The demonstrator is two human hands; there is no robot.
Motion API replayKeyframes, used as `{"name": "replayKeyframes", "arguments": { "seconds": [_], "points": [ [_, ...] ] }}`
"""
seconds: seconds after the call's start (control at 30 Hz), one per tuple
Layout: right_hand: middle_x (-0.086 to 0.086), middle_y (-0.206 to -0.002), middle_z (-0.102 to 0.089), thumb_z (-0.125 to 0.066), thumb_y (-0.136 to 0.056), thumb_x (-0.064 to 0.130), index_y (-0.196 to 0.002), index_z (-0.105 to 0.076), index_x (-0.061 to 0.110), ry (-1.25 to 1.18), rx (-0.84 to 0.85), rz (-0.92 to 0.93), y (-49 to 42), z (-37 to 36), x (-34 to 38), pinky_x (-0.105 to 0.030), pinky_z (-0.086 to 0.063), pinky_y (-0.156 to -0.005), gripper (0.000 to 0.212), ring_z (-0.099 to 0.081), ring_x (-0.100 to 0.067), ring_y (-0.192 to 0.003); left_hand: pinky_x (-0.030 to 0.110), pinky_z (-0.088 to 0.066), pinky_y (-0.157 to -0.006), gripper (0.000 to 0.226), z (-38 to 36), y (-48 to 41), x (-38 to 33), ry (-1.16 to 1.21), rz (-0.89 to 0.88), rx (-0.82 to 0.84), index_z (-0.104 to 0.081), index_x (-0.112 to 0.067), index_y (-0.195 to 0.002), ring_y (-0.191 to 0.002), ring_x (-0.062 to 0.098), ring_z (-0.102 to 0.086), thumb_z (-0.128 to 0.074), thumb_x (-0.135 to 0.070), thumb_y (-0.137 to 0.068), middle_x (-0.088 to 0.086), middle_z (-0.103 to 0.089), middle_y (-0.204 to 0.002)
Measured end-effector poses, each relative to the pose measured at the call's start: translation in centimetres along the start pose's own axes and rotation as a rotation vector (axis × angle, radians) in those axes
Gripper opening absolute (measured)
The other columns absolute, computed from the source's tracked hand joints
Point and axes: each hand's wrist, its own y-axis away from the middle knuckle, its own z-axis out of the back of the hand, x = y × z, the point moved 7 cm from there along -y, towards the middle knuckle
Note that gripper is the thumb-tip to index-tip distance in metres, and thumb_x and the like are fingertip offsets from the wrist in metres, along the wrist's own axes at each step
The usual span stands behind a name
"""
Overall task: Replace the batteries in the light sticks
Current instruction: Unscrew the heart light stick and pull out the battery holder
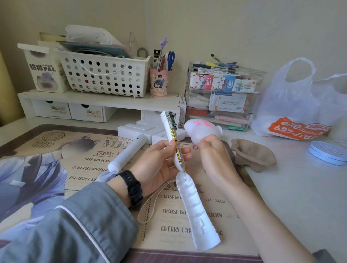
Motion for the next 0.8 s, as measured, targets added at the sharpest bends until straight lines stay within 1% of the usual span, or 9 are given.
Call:
{"name": "replayKeyframes", "arguments": {
  "seconds": [0.1, 0.17, 0.27, 0.37, 0.43, 0.5, 0.63, 0.7, 0.8],
  "points": [
    [0.011, -0.063, -0.056, -0.055, -0.09, 0.034, -0.083, -0.059, 0.02, -0.033, 0.108, 0.051, 0.1, -1.3, 0.4, -0.027, -0.035, -0.055, 0.016, -0.049, -0.005, -0.061, 0.056, -0.042, -0.1, 0.024, 0.1, -0.3, 0.3, 0.003, -0.001, 0.024, -0.049, -0.002, -0.117, -0.109, 0.035, -0.061, -0.044, -0.017, -0.099, 0.027, -0.061, -0.116],
    [0.006, -0.061, -0.066, -0.061, -0.087, 0.036, -0.074, -0.064, 0.021, -0.035, 0.148, 0.096, 0.2, -1.9, 0.4, -0.029, -0.044, -0.06, 0.02, -0.059, -0.01, -0.06, 0.057, -0.042, -0.1, 0.016, 0.0, -0.2, 0.3, 0.014, 0.001, 0.049, -0.052, -0.003, -0.105, -0.095, 0.032, -0.065, -0.045, -0.016, -0.098, 0.026, -0.062, -0.105],
    [-0.004, -0.066, -0.069, -0.06, -0.089, 0.025, -0.072, -0.069, 0.016, -0.024, 0.201, 0.188, 0.2, -2.3, 0.5, -0.032, -0.047, -0.068, 0.021, -0.058, -0.008, -0.059, 0.054, -0.046, -0.096, 0.012, -0.1, -0.2, 0.3, 0.022, -0.012, 0.062, -0.052, -0.004, -0.095, -0.076, 0.026, -0.067, -0.047, -0.015, -0.096, 0.019, -0.063, -0.087],
    [-0.011, -0.068, -0.065, -0.057, -0.091, 0.028, -0.071, -0.069, 0.013, -0.025, 0.25, 0.276, 0.3, -2.4, 1.0, -0.033, -0.046, -0.069, 0.027, -0.054, -0.012, -0.062, 0.051, -0.05, -0.092, 0.011, 0.1, -0.2, 0.2, 0.027, -0.026, 0.053, -0.053, -0.004, -0.096, -0.077, 0.028, -0.063, -0.049, -0.015, -0.095, 0.022, -0.061, -0.088],
    [-0.003, -0.068, -0.069, -0.059, -0.087, 0.033, -0.072, -0.072, 0.019, -0.022, 0.254, 0.308, 0.4, -2.5, 1.2, -0.038, -0.051, -0.073, 0.025, -0.062, -0.02, -0.067, 0.048, -0.052, -0.088, 0.011, 0.2, -0.3, 0.0, 0.026, -0.032, 0.046, -0.052, -0.005, -0.095, -0.08, 0.03, -0.061, -0.05, -0.015, -0.095, 0.023, -0.061, -0.093],
    [0.0, -0.068, -0.07, -0.06, -0.086, 0.028, -0.073, -0.073, 0.019, 0.017, 0.252, 0.333, 0.6, -2.6, 1.4, -0.038, -0.052, -0.073, 0.02, -0.065, -0.02, -0.07, 0.043, -0.055, -0.08, 0.009, 0.2, -0.4, 0.0, 0.013, -0.045, 0.047, -0.052, -0.005, -0.093, -0.077, 0.028, -0.06, -0.049, -0.013, -0.096, 0.02, -0.061, -0.091],
    [-0.003, -0.064, -0.07, -0.064, -0.085, 0.021, -0.07, -0.075, 0.014, 0.064, 0.231, 0.331, 0.7, -2.2, 1.4, -0.028, -0.045, -0.063, 0.02, -0.055, -0.01, -0.06, 0.034, -0.055, -0.069, 0.011, 0.3, -0.3, 0.0, -0.04, -0.073, 0.033, -0.054, -0.004, -0.091, -0.073, 0.025, -0.058, -0.046, -0.011, -0.097, 0.015, -0.061, -0.086],
    [-0.008, -0.064, -0.068, -0.064, -0.084, 0.023, -0.07, -0.074, 0.012, 0.083, 0.247, 0.333, 0.7, -2.2, 1.4, -0.029, -0.046, -0.064, 0.02, -0.054, -0.016, -0.061, 0.034, -0.053, -0.069, 0.012, 0.2, -0.2, -0.1, -0.069, -0.089, 0.03, -0.054, -0.004, -0.09, -0.07, 0.024, -0.057, -0.046, -0.01, -0.097, 0.013, -0.061, -0.083],
    [-0.019, -0.069, -0.065, -0.061, -0.082, 0.026, -0.074, -0.071, 0.005, 0.105, 0.274, 0.321, 0.9, -2.3, 1.2, -0.03, -0.041, -0.062, 0.025, -0.046, -0.012, -0.062, 0.031, -0.053, -0.064, 0.012, 0.1, -0.1, 0.0, -0.102, -0.104, 0.031, -0.054, -0.005, -0.09, -0.066, 0.022, -0.057, -0.045, -0.01, -0.097, 0.011, -0.061, -0.08]
  ]
}}
